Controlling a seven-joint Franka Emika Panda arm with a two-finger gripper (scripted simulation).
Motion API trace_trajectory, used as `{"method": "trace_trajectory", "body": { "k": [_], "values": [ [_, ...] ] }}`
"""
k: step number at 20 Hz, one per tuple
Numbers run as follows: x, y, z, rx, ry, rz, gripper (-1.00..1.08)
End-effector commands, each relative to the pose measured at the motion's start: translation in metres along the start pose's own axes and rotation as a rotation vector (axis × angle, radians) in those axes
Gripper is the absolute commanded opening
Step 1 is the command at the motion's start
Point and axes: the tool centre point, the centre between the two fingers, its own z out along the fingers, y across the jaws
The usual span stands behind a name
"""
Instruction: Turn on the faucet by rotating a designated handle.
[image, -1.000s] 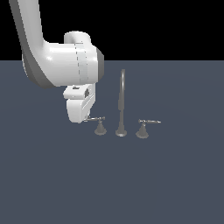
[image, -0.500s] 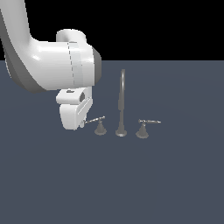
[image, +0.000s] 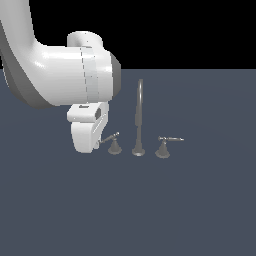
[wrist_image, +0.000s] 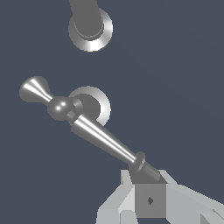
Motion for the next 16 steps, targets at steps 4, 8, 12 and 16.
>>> {"method": "trace_trajectory", "body": {
  "k": [4,8,12,16],
  "values": [
    [0.042,0.008,0.002,-0.010,0.014,0.045,-1.00],
    [0.035,0.004,0.001,-0.005,0.006,0.015,-1.00],
    [0.064,-0.002,0.002,-0.008,0.011,0.033,-1.00],
    [0.086,-0.005,0.002,-0.010,0.015,0.046,-1.00]
  ]
}}
